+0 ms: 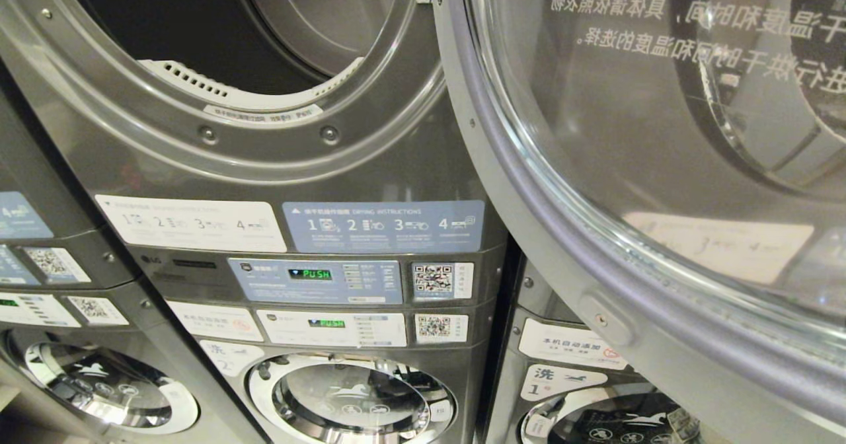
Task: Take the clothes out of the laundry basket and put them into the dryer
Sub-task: Put the clothes in the dryer
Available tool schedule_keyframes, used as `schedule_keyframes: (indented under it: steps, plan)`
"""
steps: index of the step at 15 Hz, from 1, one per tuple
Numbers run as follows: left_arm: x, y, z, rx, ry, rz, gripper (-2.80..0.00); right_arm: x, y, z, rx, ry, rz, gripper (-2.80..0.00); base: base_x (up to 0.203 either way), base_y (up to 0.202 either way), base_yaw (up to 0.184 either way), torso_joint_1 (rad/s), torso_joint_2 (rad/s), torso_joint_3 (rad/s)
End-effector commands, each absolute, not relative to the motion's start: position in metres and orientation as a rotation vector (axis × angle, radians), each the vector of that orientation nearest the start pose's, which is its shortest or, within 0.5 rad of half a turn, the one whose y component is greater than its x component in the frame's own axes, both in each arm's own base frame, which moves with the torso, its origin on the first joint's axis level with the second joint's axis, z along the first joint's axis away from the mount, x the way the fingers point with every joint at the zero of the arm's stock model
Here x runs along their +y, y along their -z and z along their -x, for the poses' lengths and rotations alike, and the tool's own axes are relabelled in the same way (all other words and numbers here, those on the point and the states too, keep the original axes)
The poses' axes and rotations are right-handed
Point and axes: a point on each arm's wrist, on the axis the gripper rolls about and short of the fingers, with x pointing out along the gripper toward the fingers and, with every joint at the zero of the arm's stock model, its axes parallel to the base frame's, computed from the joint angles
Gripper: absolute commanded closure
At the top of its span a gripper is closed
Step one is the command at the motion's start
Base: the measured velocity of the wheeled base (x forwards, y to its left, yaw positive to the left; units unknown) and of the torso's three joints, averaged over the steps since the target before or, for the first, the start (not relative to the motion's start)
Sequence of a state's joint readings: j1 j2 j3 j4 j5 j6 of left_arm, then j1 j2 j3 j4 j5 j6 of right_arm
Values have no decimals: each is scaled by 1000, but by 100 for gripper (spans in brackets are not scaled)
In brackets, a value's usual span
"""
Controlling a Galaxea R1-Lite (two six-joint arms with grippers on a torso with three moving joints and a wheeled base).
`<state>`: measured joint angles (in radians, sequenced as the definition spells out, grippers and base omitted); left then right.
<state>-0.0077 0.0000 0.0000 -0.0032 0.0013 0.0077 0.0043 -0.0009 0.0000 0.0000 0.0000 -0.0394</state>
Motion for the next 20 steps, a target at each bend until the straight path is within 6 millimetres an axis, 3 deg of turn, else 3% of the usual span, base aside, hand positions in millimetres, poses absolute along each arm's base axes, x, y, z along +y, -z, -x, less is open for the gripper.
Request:
schedule_keyframes:
  steps: [1,5,20]
  plan:
    - [0,-76,23,-5,6,-8,0,0,-75,23,0,-5,40,0,0,0,0,0,0,0]
    - [0,-76,23,-5,6,-8,0,0,-75,23,0,-5,40,0,0,85,-4,0,1,3]
    - [0,-76,23,-5,6,-6,0,0,-75,23,-2,-5,40,0,0,195,-2,3,2,2]
